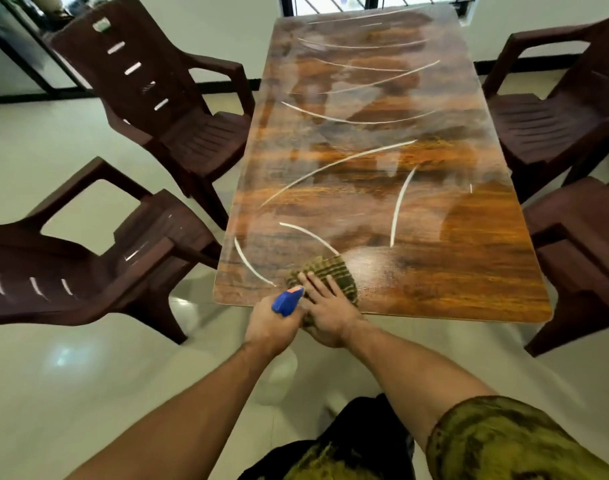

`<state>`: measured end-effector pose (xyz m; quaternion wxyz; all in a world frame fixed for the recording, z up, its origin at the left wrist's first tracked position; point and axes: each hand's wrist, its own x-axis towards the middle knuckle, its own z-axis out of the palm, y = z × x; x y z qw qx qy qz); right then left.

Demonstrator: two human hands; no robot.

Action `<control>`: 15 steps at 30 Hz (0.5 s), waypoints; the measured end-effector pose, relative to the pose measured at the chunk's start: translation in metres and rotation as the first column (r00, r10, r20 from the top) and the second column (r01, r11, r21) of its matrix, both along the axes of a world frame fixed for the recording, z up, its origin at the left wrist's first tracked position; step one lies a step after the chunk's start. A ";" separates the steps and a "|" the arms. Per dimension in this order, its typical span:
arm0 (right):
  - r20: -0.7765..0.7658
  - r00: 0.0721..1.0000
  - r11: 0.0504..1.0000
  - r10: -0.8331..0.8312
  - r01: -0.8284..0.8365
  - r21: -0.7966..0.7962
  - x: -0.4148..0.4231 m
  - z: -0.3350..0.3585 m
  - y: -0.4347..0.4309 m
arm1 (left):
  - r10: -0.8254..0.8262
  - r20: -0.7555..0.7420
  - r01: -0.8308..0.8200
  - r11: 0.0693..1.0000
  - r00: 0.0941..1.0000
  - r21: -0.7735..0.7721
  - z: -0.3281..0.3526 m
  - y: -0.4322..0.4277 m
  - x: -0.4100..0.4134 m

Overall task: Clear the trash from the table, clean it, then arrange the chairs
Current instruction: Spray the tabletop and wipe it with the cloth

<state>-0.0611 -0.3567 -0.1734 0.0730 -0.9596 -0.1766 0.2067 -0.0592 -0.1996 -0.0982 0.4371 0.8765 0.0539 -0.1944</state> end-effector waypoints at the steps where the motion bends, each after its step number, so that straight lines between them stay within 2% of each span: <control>1: 0.042 0.995 0.996 0.089 -0.090 0.015 -0.012 -0.005 -0.005 | -0.003 -0.005 0.003 1.000 1.000 -0.005 -0.001 0.004 0.003; 3: 0.125 0.981 0.989 0.146 -0.149 0.010 -0.038 -0.017 -0.038 | -0.001 -0.019 0.001 1.000 1.000 -0.008 0.000 0.007 0.006; 4: 0.136 0.986 0.995 0.098 -0.098 -0.007 -0.050 -0.019 -0.059 | -0.003 -0.029 0.003 1.000 1.000 -0.009 -0.002 0.010 0.007; 6: 0.156 0.977 0.986 -0.148 0.159 -0.059 -0.079 -0.021 -0.101 | -0.030 -0.044 0.030 0.999 0.999 -0.013 -0.007 0.014 0.008; 7: 0.146 0.926 0.932 -0.347 0.359 -0.058 -0.093 -0.017 -0.117 | -0.039 -0.053 0.038 0.999 0.998 -0.016 -0.010 0.016 0.008; 9: 0.165 0.684 0.689 -0.711 0.724 -0.035 -0.105 -0.011 -0.125 | -0.047 -0.059 0.045 0.999 0.997 -0.022 -0.015 0.021 0.006; 10: 0.156 0.553 0.553 -0.818 0.832 -0.049 -0.100 -0.013 -0.116 | -0.048 -0.065 0.047 0.999 0.997 -0.020 -0.017 0.022 0.006; 12: 0.157 0.317 0.309 -0.935 0.948 -0.074 -0.078 -0.014 -0.080 | -0.043 -0.080 0.042 0.999 0.996 -0.014 -0.019 0.025 0.006; 13: 0.156 0.259 0.250 -0.953 0.965 -0.072 -0.064 -0.011 -0.057 | -0.034 -0.087 0.033 0.999 0.996 -0.009 -0.019 0.027 0.007; 14: 0.143 0.281 0.272 -0.949 0.959 -0.077 -0.047 -0.009 -0.032 | -0.027 -0.088 0.026 1.000 0.996 -0.007 -0.019 0.030 0.010; 15: 0.109 0.382 0.371 -0.918 0.923 -0.104 -0.037 -0.007 -0.007 | -0.025 -0.086 0.025 1.000 0.996 0.000 -0.017 0.030 0.011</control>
